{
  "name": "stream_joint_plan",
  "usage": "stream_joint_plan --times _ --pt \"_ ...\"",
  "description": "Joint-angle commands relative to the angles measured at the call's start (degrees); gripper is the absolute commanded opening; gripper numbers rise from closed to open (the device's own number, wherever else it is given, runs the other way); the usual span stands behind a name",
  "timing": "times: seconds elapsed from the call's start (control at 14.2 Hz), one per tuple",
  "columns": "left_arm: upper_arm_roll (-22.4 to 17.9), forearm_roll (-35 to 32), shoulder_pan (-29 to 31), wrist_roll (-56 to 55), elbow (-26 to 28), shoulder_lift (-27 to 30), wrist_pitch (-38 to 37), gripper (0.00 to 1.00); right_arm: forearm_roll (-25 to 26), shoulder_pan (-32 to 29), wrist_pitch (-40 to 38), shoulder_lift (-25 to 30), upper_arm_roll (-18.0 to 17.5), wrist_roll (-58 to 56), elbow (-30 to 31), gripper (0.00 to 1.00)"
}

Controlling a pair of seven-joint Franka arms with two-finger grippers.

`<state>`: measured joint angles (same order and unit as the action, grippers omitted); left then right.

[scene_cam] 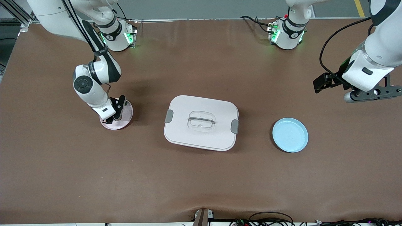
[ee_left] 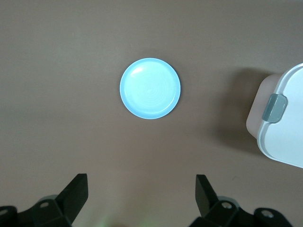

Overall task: Transfer orange switch to right arm and place
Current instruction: 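Lower the switch onto the white plate and open the right gripper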

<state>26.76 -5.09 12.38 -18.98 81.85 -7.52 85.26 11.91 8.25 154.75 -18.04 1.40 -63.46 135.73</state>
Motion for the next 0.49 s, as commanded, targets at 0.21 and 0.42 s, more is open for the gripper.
stream_joint_plan --times 0.21,0.42 --pt "-0.3 -0.1 0.89 2.19 0.32 2.07 -1.41 1.0 2.77 -0.16 0.11 1.08 -0.08 2.91 0.32 1.0" --pt "-6.25 0.08 -3.75 5.87 0.94 4.44 -3.42 1.0 2.77 -0.25 -4.6 2.48 -0.17 2.91 -1.51 1.0"
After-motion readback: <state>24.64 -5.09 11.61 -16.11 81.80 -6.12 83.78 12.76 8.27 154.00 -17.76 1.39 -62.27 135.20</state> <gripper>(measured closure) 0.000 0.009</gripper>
